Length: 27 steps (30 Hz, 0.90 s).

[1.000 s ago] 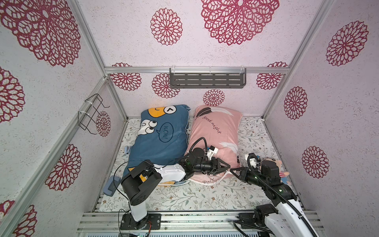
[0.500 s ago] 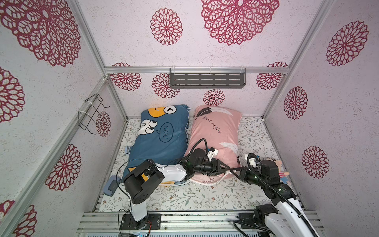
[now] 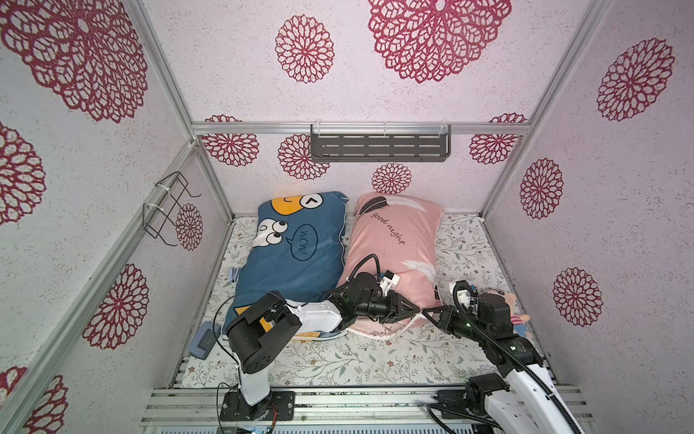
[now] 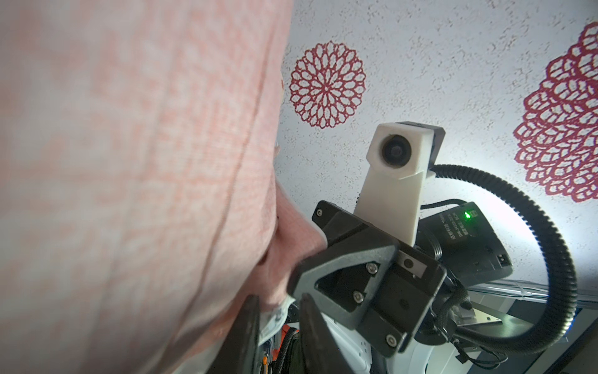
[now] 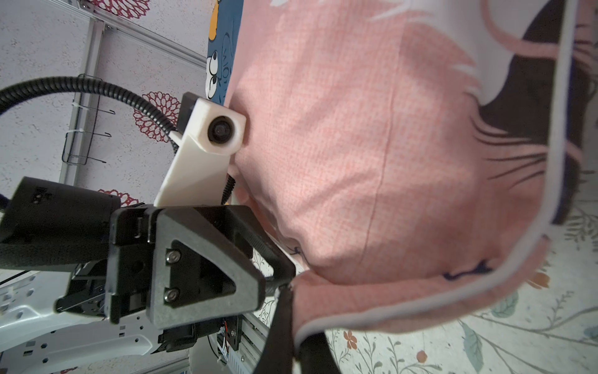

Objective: Zip up pillowcases
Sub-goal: Zip the zipper on the pillowcase.

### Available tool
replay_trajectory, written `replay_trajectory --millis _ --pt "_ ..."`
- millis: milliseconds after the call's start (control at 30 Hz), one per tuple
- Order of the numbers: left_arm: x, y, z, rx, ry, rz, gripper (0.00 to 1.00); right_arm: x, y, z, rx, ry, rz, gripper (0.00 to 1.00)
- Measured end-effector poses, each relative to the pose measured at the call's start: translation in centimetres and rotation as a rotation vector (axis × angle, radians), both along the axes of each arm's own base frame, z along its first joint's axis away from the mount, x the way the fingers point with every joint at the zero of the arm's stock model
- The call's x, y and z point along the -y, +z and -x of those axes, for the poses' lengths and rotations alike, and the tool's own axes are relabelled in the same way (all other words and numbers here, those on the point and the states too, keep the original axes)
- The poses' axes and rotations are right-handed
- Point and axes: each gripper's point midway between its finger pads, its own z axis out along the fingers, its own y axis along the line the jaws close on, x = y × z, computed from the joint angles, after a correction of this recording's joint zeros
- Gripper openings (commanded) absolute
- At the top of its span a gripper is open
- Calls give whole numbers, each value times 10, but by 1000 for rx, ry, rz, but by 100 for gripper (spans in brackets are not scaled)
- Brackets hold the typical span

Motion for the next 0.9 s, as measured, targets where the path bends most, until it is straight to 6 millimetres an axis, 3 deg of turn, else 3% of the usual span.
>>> replay_trajectory --millis 200,600,900 --pt "0 -1 0 -5 1 -2 24 2 -4 1 -13 -4 14 0" --pt "2 -9 2 -29 -7 -13 37 5 -9 1 -24 -18 36 0" --pt "2 -8 3 -33 -9 -8 36 5 -11 0 -35 -17 39 0"
